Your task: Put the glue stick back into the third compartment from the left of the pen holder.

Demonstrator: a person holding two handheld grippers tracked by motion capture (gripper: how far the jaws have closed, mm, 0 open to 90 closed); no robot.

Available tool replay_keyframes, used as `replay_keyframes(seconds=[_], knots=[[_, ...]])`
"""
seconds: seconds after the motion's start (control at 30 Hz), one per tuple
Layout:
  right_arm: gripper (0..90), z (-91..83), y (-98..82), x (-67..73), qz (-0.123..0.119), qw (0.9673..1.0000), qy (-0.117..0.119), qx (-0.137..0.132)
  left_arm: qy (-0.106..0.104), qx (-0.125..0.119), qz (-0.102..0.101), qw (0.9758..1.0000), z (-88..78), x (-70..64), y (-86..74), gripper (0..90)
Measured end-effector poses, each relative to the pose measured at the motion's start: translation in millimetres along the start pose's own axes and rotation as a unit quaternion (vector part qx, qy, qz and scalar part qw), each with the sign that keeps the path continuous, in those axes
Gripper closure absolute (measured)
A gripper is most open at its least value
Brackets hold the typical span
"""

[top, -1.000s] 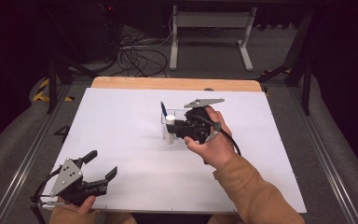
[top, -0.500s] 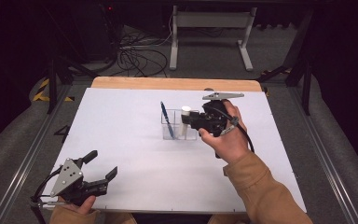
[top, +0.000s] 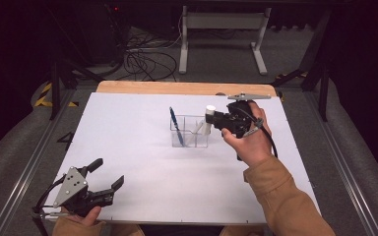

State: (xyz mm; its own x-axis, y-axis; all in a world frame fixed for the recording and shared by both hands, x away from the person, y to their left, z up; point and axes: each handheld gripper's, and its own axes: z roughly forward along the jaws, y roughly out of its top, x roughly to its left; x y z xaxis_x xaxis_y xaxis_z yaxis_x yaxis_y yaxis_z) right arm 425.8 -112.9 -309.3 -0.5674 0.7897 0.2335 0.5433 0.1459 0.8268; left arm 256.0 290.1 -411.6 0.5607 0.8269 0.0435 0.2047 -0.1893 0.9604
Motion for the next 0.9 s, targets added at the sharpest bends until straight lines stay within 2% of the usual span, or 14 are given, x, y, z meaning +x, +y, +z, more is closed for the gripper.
replay_keyframes(seconds=[0.23, 0.37, 0.7, 0.9], knots=[[67.5, 6.2, -1.9, -11.5, 0.004, 0.9997, -0.022, -0.005, 0.0, 0.001, -0.001, 1.0, 0.2, -0.2, -0.1, 15.1], [67.5, 10.9, -2.4, -16.7, -0.002, 0.9993, -0.035, -0.011, 0.0, 0.001, -0.001, 1.0, 0.1, 0.0, -0.2, 15.1], [67.4, 26.6, -4.0, -24.1, 0.002, 0.9984, -0.042, -0.038, 0.0, 0.001, -0.001, 1.0, 0.3, 0.1, -0.3, 15.1], [67.4, 38.3, -7.5, -24.8, 0.005, 0.9985, -0.04, -0.036, -0.001, 0.001, -0.001, 1.0, 0.3, 0.2, -0.3, 15.1]])
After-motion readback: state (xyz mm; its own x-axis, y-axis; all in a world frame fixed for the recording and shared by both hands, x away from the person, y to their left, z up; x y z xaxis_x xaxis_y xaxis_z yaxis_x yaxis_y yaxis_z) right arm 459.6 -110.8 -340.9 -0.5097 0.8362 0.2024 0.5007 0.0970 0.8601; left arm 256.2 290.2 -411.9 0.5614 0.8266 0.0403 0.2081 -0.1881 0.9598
